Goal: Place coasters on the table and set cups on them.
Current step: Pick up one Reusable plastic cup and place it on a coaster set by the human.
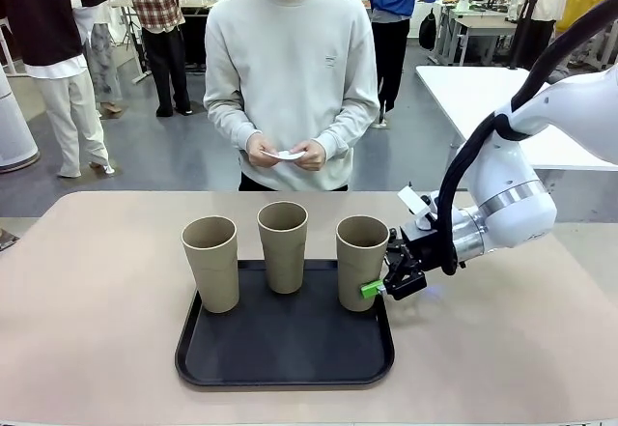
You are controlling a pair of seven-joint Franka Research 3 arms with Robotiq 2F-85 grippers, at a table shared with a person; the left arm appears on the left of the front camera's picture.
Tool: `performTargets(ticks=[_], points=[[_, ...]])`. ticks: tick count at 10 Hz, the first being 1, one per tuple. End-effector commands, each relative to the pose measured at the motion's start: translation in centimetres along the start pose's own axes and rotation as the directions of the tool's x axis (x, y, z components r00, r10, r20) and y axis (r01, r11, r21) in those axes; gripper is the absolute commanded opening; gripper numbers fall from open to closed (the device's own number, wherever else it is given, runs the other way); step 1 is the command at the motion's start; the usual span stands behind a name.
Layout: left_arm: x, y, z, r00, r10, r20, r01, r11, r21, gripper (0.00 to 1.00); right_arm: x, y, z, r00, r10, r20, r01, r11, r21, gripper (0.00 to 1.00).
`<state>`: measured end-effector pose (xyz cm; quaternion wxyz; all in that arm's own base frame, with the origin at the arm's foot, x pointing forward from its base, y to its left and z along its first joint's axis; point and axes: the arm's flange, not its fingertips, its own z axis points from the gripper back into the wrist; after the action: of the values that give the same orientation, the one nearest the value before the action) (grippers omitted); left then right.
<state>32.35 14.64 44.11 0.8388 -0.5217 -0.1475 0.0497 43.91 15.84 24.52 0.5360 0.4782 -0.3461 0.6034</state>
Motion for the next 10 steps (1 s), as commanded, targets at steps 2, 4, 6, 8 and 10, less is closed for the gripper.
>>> performTargets(ticks=[2, 4, 6, 8, 10], points=[[0.0, 0.1, 0.1, 1.0, -0.012, 0.004, 0.012, 1.0, -0.008, 1.0, -0.2, -0.8, 0.1, 1.0, 0.006, -0.002, -0.006, 0.999, 0.033, 0.11], [0.0, 0.1, 0.1, 1.0, -0.012, 0.004, 0.012, 1.0, -0.008, 1.0, 0.0, -0.6, 0.5, 1.0, 0.006, 0.0, -0.006, 1.0, 0.026, 0.0], [0.0, 0.1, 0.1, 1.0, -0.012, 0.004, 0.012, 1.0, -0.008, 1.0, 2.9, 1.0, 1.6, 0.998, -0.036, 0.045, 0.038, 0.999, -0.039, 0.0], [0.0, 0.1, 0.1, 1.0, -0.012, 0.004, 0.012, 1.0, -0.008, 1.0, 8.1, 2.7, 4.8, 0.993, -0.088, 0.082, 0.099, 0.985, -0.142, 0.0], [0.0, 0.1, 0.1, 1.0, -0.012, 0.004, 0.012, 1.0, -0.008, 1.0, 12.9, 3.3, 6.6, 0.991, -0.1, 0.086, 0.113, 0.98, -0.167, 0.0]])
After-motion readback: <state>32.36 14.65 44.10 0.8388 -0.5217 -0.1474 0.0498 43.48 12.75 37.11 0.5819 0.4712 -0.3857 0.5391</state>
